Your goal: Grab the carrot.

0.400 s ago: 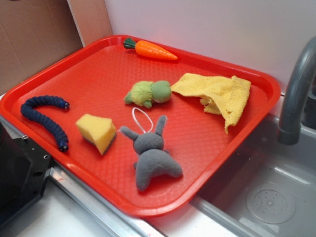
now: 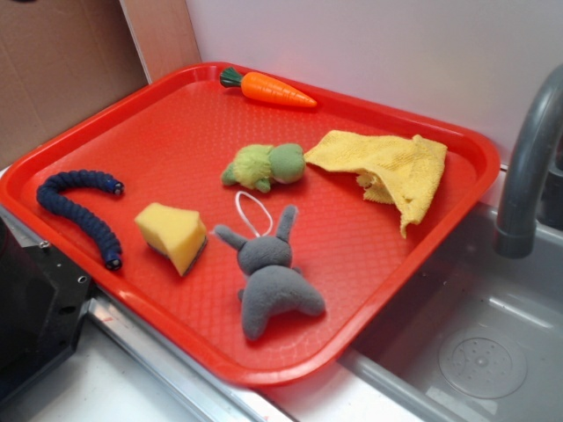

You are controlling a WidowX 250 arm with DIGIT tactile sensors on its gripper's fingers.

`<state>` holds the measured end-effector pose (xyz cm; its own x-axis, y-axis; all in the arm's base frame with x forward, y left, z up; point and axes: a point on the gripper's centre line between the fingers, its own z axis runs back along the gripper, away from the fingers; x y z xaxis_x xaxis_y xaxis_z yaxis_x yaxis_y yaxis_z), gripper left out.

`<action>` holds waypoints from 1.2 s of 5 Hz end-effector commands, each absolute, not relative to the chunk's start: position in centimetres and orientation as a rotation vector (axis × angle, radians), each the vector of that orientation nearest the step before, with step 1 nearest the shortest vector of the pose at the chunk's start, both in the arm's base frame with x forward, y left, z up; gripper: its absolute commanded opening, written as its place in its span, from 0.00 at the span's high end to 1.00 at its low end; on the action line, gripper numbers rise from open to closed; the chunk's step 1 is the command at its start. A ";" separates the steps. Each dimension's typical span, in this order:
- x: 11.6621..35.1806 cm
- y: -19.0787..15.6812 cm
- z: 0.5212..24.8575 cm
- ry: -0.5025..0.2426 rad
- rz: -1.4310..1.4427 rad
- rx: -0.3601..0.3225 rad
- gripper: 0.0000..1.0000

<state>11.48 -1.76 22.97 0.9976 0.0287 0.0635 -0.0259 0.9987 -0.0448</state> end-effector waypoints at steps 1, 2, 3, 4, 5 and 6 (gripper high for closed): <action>17.2 3.6 19.4 -0.159 0.235 -0.202 0.00; 21.0 5.6 16.6 -0.323 0.249 -0.036 0.00; 21.0 5.6 16.6 -0.323 0.249 -0.036 0.00; 21.0 5.6 16.6 -0.323 0.249 -0.036 0.00; 21.0 5.6 16.6 -0.323 0.249 -0.036 0.00; 21.0 5.6 16.6 -0.323 0.249 -0.036 0.00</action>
<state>21.01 5.39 15.66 0.9196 0.2556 0.2983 -0.2458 0.9668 -0.0705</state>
